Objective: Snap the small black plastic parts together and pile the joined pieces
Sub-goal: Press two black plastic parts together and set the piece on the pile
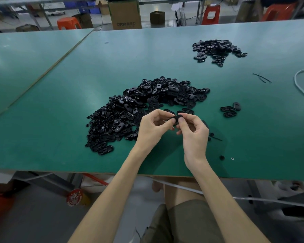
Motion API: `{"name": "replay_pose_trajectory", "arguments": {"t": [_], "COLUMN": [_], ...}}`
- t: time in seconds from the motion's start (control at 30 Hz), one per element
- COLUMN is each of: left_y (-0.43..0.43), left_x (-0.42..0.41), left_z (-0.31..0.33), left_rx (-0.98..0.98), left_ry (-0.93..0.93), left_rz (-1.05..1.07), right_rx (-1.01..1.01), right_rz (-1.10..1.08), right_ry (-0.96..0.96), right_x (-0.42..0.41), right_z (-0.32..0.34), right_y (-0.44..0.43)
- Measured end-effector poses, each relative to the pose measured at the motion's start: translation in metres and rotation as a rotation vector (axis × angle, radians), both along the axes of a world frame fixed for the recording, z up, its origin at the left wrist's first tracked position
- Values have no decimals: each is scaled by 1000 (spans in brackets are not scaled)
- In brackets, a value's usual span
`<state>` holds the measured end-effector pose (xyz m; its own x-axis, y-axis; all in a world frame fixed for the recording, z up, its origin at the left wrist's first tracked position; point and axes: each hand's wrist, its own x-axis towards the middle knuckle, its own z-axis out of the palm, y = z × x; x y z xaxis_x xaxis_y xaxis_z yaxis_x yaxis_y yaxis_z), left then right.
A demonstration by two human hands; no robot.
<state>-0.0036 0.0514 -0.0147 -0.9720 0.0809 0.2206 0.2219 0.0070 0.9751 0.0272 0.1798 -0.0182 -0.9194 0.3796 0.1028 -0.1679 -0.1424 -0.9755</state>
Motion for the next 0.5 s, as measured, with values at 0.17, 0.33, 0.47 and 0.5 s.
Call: {"name": "replay_pose_trajectory", "arguments": {"t": [0.17, 0.33, 0.47, 0.5], "left_y": [0, 2, 3, 4], "left_x": [1, 2, 3, 3], "left_z": [2, 2, 3, 3], "left_rx": [-14, -59, -120, -140], "left_ry": [-4, 3, 16, 22], "left_rz": [12, 34, 48, 63], "right_rx": [-6, -4, 3, 3], "right_rz": [-1, 6, 18, 23], "right_ry": [-4, -11, -16, -19], "right_x": [0, -1, -1, -1], "right_z": [0, 0, -1, -1], "right_y": [0, -1, -1, -2]}}
